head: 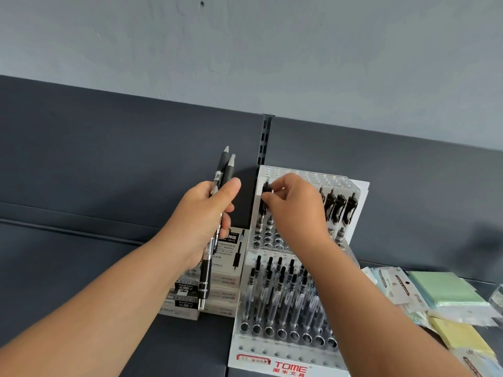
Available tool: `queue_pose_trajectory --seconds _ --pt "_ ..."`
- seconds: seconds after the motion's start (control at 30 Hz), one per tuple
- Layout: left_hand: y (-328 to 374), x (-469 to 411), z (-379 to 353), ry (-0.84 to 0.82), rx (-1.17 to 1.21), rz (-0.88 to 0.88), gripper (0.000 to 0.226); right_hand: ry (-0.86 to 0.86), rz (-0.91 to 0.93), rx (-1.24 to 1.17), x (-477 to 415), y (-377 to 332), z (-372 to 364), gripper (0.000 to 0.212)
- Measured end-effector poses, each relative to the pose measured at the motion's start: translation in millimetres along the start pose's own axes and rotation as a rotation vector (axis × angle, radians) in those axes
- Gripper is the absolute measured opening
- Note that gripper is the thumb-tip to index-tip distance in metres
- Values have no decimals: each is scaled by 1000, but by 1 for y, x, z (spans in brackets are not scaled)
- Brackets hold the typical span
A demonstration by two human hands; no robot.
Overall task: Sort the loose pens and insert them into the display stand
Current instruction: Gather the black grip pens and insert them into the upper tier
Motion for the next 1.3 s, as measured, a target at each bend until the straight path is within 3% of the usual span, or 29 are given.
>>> queue_pose_trajectory --seconds 0.3,0.4,0.53,0.6,0.67,0.8,0.9,1.1,1.3 --pt "-6 7 -2 -18 104 104 24 52 24 40 8 -5 7 10" --pt "-7 8 -5 -34 60 61 16 67 19 -112 17 -14 12 8" --pt "-6 11 -12 -53 -24 -31 17 -97 -179 -361 24 -24 5 11" --pt "-5 10 -12 -21 -52 -62 20 -110 -181 -360 28 -28 6 13" --pt "-1 5 -9 58 -46 -78 18 -149 -154 -319 34 -31 9 17" --pt "6 -14 1 289 64 -59 14 -456 -163 -293 56 -33 -1 19" --pt "6 -28 7 394 155 -44 12 -554 -170 -266 67 -29 -14 23" --pt "4 -36 13 436 159 -37 13 -443 -203 -315 60 -22 -11 2" --pt "-3 -34 19 327 243 49 20 -286 -222 -352 40 -11 5 7"
Point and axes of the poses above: each hand's wrist, its own x-axis away from the middle knuckle, its own z-axis out of the back of the hand, y = z × x, the point moved 5 cm from there along -x, towards the middle knuckle, and after that the axes turned 14 degrees about y, right-handed, at the moved point
